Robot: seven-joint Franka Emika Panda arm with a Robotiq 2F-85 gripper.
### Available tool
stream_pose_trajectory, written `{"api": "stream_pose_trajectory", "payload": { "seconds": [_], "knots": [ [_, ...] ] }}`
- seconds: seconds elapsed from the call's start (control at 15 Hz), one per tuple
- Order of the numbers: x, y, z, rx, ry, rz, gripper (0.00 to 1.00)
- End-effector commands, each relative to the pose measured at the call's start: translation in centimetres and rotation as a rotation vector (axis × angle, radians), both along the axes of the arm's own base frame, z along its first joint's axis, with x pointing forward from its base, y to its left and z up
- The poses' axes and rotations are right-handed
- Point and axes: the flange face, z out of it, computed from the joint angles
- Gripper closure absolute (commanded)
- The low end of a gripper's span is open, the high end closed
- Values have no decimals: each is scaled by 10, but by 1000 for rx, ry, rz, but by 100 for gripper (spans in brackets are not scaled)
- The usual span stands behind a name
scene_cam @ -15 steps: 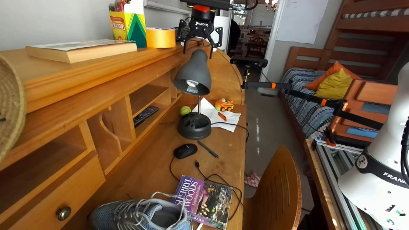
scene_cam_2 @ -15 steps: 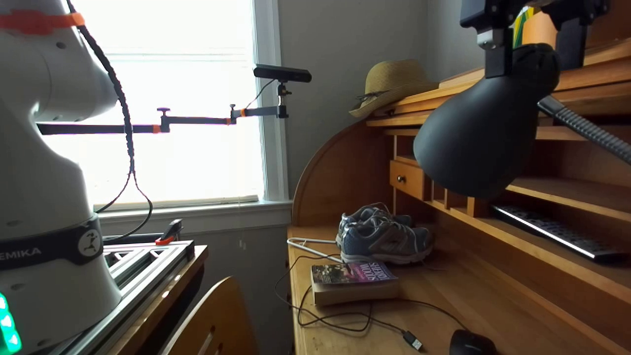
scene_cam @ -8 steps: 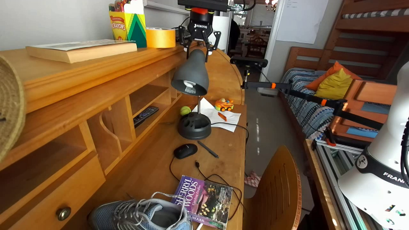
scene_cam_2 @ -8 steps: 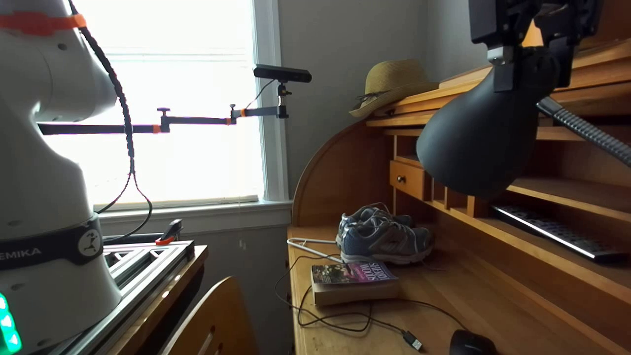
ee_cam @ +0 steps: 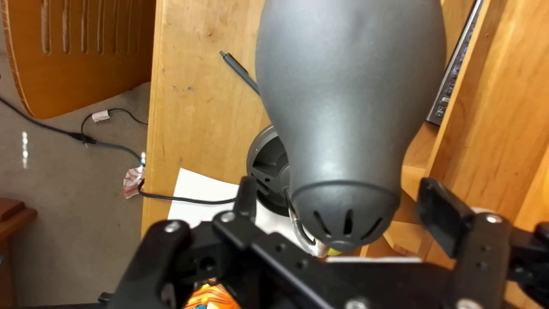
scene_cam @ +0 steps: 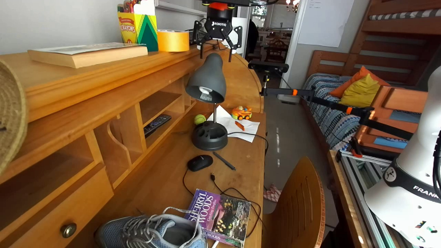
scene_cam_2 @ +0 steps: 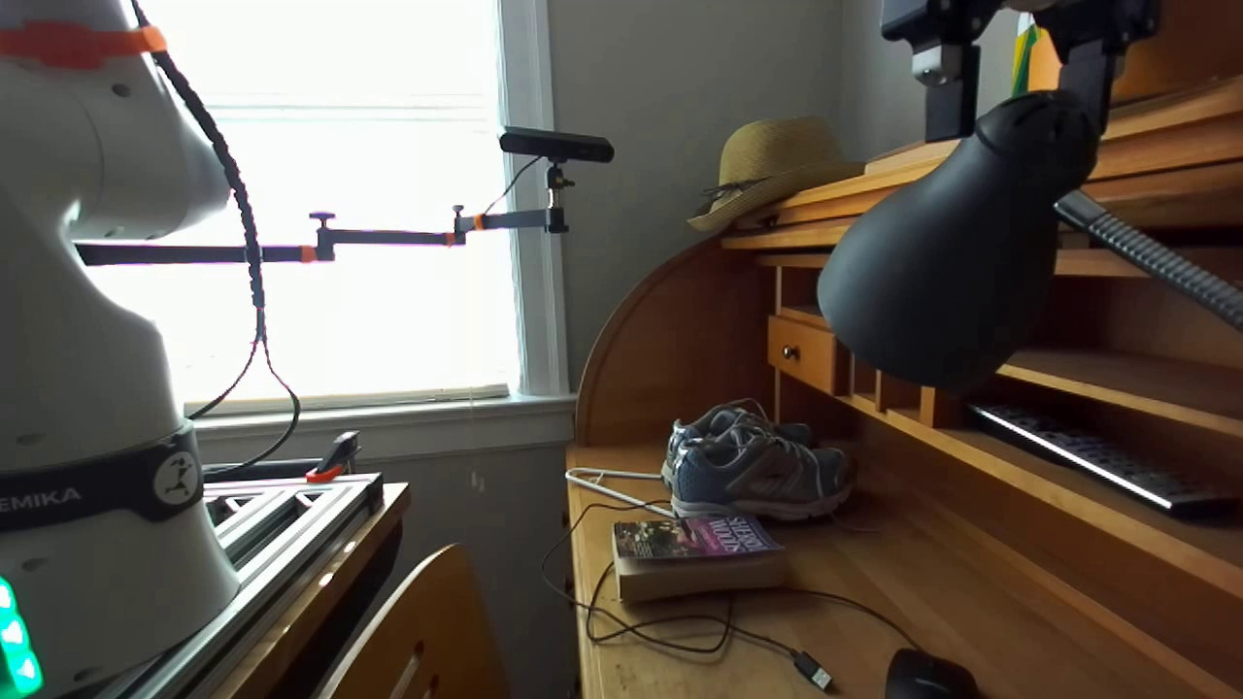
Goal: Twist the lamp
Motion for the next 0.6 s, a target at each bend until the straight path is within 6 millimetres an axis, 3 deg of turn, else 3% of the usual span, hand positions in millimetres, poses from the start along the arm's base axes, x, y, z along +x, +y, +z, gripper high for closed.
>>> {"api": "stream_pose_trajectory", "payload": {
  "seconds": [0.0, 0.13, 0.33, 0.53],
  "knots": [
    [-10, -1, 8, -11, 24, 5, 32],
    [-11, -3, 8, -14, 28, 5, 53],
    [-11, -3, 8, -26, 21, 14, 64],
    [-9, -3, 4, -43, 19, 60, 65]
  ]
}}
